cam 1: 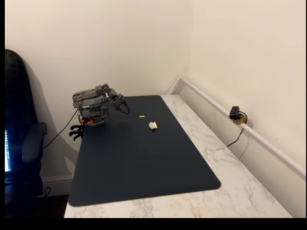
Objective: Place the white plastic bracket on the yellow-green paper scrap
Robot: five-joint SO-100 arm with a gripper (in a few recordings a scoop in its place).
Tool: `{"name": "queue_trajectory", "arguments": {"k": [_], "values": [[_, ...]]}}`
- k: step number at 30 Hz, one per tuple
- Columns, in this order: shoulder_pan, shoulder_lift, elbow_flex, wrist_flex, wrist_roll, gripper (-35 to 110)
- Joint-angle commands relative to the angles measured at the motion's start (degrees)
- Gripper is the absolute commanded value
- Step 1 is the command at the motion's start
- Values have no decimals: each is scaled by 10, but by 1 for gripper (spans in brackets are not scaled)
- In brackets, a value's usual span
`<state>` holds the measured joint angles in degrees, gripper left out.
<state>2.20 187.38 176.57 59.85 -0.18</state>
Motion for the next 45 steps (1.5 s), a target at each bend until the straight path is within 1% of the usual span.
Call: {"name": "queue_trajectory", "arguments": {"k": [1, 32, 36, 38, 40, 45], "values": [[12, 19, -27, 4, 1, 0], [12, 19, -27, 4, 1, 0], [16, 19, -27, 5, 6, 0], [22, 19, -25, -7, 36, 0], [18, 19, -43, 5, 62, 0], [4, 10, -136, 41, 60, 0]]}}
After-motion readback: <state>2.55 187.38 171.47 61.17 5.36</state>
